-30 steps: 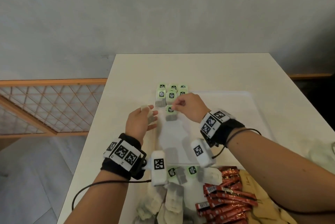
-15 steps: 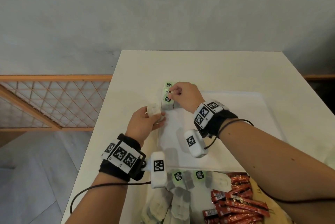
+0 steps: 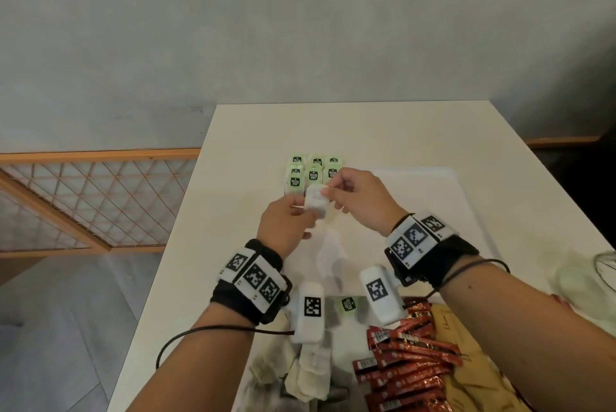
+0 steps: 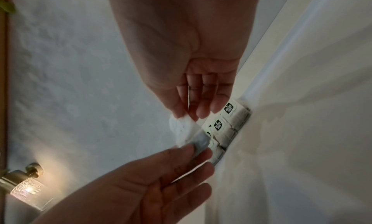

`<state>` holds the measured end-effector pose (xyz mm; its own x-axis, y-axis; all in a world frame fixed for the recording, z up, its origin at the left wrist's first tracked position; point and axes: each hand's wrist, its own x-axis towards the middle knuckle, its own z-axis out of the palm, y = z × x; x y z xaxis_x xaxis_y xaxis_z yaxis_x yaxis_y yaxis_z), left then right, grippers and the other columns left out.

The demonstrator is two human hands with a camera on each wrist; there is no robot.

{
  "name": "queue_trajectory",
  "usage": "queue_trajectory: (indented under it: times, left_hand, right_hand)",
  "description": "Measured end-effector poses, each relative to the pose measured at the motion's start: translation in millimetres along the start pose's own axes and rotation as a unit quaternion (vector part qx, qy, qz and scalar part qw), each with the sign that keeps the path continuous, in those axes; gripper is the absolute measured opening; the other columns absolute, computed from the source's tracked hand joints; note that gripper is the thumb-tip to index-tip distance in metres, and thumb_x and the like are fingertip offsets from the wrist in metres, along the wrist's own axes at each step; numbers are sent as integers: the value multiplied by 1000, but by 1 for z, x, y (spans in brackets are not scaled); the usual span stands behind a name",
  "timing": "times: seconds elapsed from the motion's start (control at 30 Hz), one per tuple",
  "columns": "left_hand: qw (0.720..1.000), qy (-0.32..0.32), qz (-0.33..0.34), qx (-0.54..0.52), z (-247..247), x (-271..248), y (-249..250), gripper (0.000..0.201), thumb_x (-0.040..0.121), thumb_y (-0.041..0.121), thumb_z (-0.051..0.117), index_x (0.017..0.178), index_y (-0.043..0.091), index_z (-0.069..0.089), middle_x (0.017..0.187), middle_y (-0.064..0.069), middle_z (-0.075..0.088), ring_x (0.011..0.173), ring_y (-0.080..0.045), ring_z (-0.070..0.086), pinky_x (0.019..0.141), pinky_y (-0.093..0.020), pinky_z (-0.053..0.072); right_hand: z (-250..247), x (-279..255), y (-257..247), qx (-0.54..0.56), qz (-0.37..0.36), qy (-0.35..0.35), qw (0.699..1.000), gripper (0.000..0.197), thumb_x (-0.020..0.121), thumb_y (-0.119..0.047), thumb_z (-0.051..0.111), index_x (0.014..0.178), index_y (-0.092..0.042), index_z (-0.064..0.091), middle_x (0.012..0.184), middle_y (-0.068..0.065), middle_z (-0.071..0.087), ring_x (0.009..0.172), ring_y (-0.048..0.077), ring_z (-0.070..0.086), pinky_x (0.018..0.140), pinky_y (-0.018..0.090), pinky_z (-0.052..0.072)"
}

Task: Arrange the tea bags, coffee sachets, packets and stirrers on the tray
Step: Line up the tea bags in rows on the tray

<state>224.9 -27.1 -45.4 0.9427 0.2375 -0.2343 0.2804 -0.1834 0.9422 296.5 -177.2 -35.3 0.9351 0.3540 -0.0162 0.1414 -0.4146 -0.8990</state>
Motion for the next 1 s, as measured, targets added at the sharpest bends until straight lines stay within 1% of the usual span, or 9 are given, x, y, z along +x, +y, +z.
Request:
queue_trajectory:
  times: [0.1,0.2,0.37,0.47,0.6,0.7,0.77,0.93,1.0]
  left_hand:
    - [990,88,70,80,11,-4,4,21,85,19,72,101,21,59,106,6,65,91,-13,63,78,-22,51]
    - [988,72,109,85,25,-11,13,28,82,24,77,102,21,59,103,8,63,89,-8,62,71,-12,45]
    - [987,64,115,93,36,-14,12,14,89,21,67,103,16,65,96,5,68,82,-7,65,74,-18,50]
    - [980,75,123,134,37,-10,6,15,95,25,57,91,18,69,78,9,66,71,-5,58,61,-9,39]
    - [986,67,95,121,34,0,-7,18,95,28,58,94,17,72,85,7,68,73,-6,55,62,-14,36]
    - [990,42,78,113,29,6,-14,16,93,27,61,91,17,74,80,10,67,75,-12,60,70,-20,42]
    - [990,26,63,124,23,11,-17,12,90,25,64,92,18,73,80,10,67,78,-14,62,75,-25,45]
    - [976,23,65,205,-1,40,-12,19,87,19,66,104,27,66,101,6,64,94,-13,60,80,-24,43]
    - [969,33,55,239,-10,57,-8,28,86,15,65,111,27,64,113,0,59,104,-18,58,88,-30,47]
  right_hand:
    - [-6,-6,0,2,18,53,998,13,85,-14,70,78,-9,62,76,11,69,64,19,66,70,36,55]
    - [-5,-11,0,-18,22,64,998,11,84,-15,67,78,-8,60,78,10,69,75,27,67,74,41,57]
    - [-3,-20,-4,-2,17,44,999,18,87,-26,67,82,-9,61,76,2,69,72,20,65,71,36,55]
    - [-6,-25,2,22,28,17,999,25,91,-33,65,89,-8,62,84,3,70,73,18,66,69,34,57]
    - [-6,-23,22,27,53,17,998,17,91,-21,66,103,-12,60,89,-4,61,69,15,61,63,27,53]
    - [-3,-14,30,6,54,6,998,5,93,-19,64,94,-15,61,90,-3,60,69,16,61,60,23,50]
    - [0,-4,33,-15,52,-11,998,7,93,-17,63,87,-16,59,85,-3,61,66,14,61,58,21,49]
    - [6,26,42,-63,70,-19,995,13,92,-19,63,81,-21,57,79,-2,62,71,19,63,71,35,54]
    - [9,37,45,-74,72,-7,995,10,91,-19,65,82,-17,60,76,-3,61,75,20,62,77,38,55]
